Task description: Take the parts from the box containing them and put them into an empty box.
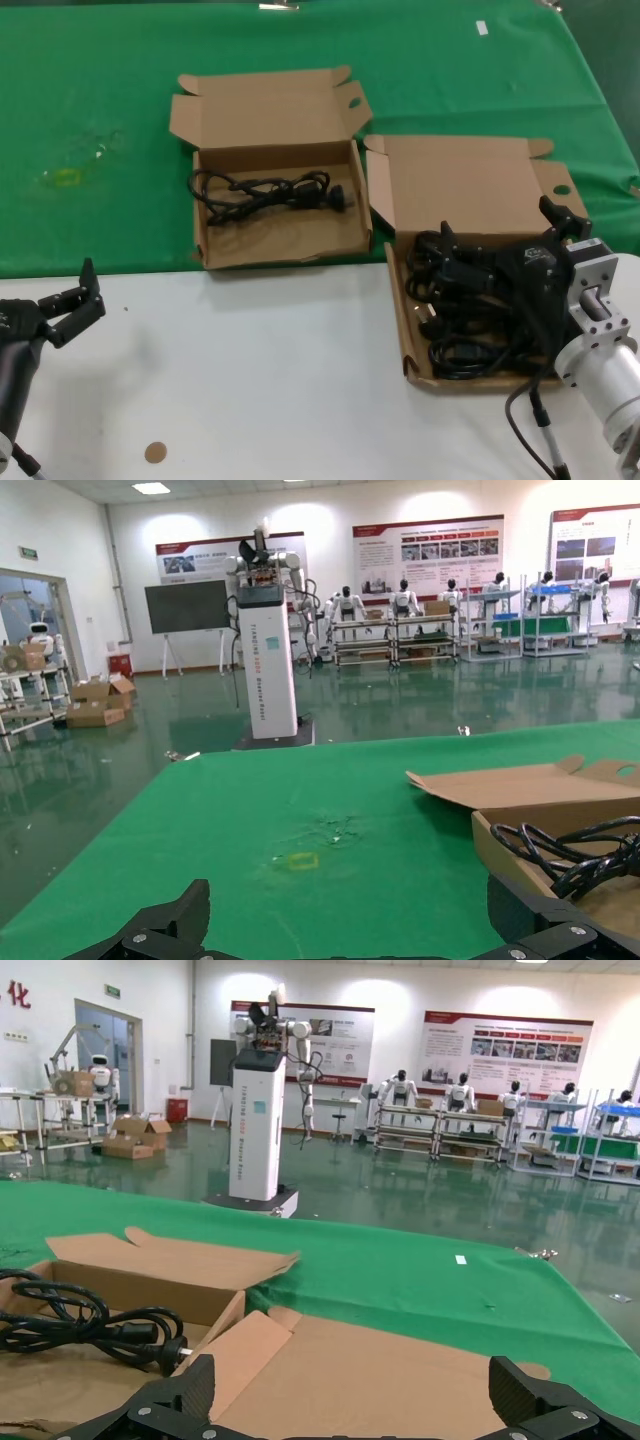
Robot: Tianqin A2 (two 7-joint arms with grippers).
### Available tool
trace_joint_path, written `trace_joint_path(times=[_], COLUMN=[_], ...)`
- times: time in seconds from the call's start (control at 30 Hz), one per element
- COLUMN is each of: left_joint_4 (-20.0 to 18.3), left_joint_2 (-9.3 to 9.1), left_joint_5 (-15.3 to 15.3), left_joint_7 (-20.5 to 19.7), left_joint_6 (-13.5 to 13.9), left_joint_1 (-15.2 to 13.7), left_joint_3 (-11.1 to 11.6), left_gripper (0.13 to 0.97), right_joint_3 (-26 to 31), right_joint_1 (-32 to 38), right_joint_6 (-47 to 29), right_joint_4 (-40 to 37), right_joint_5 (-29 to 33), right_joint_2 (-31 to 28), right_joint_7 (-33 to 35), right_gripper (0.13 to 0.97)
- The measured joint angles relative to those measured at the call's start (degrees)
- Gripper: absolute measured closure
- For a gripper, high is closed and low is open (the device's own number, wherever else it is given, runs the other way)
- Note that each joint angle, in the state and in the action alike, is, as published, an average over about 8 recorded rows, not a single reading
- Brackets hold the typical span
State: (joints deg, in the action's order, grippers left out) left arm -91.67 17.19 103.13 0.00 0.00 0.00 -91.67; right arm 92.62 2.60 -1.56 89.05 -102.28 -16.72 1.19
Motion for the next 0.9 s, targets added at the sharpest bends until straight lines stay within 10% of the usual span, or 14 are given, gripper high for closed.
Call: trace_joint_path(times=[0.9], left_joint_4=[0.0], left_joint_2=[0.00], left_joint_5=[0.0], left_joint_7=[0.0], left_joint_6=[0.0], left_joint_1=[0.0], left_joint_3=[0.0], left_gripper=[0.132], right_joint_3=[0.0], right_joint_1=[0.0], right_joint_6=[0.0], right_joint_4=[0.0], right_joint_5=[0.0], right_joint_2=[0.0], right_joint_7=[0.0], right_gripper=[0.129])
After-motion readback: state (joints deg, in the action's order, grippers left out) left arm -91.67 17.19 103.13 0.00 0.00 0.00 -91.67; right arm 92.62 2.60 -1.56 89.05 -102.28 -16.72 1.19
